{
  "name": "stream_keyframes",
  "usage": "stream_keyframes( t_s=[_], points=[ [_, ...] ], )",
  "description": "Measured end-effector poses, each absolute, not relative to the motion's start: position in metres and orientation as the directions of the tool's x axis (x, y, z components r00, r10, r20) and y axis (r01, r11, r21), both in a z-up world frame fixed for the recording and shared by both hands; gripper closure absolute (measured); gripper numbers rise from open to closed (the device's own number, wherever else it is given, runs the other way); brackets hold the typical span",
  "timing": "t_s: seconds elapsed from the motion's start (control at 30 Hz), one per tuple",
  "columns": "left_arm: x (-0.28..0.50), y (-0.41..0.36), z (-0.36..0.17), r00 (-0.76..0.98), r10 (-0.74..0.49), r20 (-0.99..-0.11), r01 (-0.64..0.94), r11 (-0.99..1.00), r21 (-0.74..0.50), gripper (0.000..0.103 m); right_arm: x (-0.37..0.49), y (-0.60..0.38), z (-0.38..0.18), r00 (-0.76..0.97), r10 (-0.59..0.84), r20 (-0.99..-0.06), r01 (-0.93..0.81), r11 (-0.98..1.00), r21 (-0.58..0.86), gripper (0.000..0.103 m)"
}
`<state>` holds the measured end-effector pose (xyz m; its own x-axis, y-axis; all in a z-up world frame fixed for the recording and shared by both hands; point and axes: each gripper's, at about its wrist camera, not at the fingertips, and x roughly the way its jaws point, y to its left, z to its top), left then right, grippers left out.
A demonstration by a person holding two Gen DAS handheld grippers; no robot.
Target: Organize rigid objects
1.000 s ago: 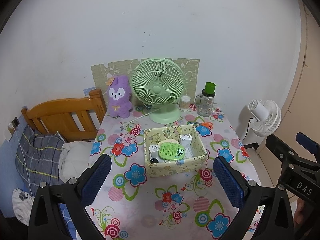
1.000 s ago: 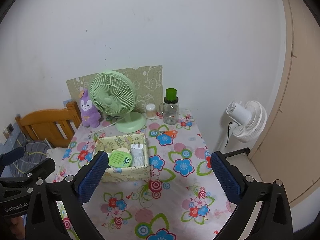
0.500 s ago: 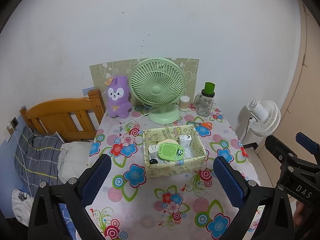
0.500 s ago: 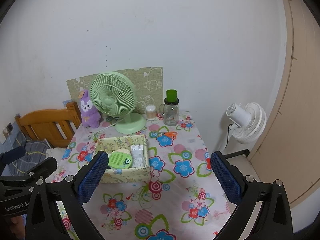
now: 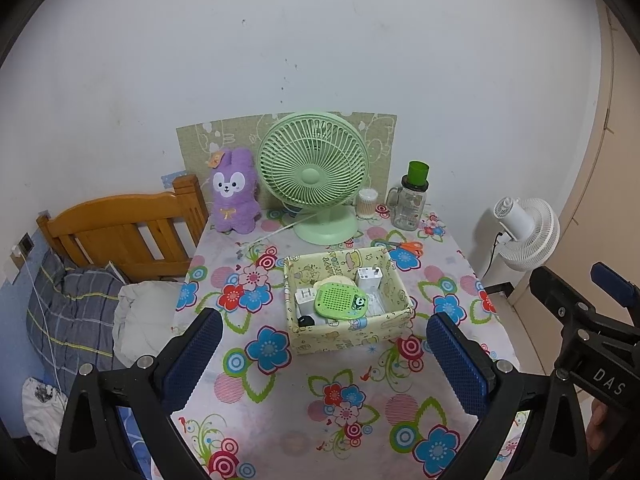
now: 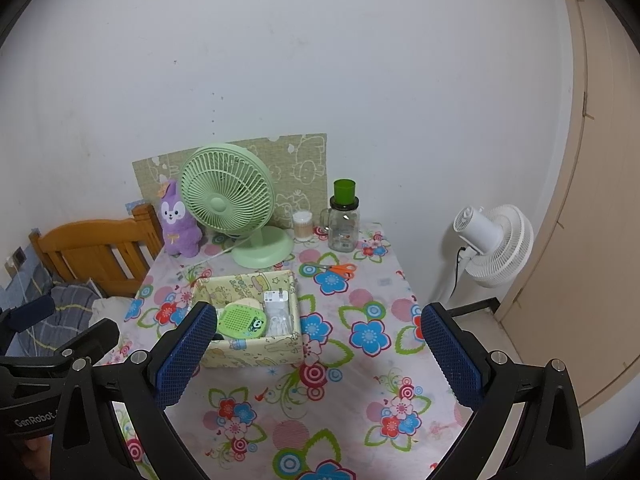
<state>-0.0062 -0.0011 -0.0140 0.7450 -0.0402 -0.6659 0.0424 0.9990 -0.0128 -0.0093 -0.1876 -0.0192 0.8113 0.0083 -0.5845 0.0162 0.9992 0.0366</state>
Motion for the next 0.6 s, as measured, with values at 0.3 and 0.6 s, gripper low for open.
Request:
stream_keyframes(
  t_s=[0.3, 0.6],
  points=[
    [-0.004, -0.001, -0.016, 0.741, -0.041, -0.670, 0.044, 0.999, -0.012, 0.000, -0.005, -0.185, -0.022, 0.807, 0.015, -0.590, 0.008, 0.999, 0.037, 0.000],
    [0.010, 0.001, -0.025, 0.721, -0.022, -0.692, 0.024, 1.000, -0.007, 0.000, 0.012, -0.184, -0.031, 0.789, 0.040, -0.614, -0.007, 0.998, 0.056, 0.000]
  ],
)
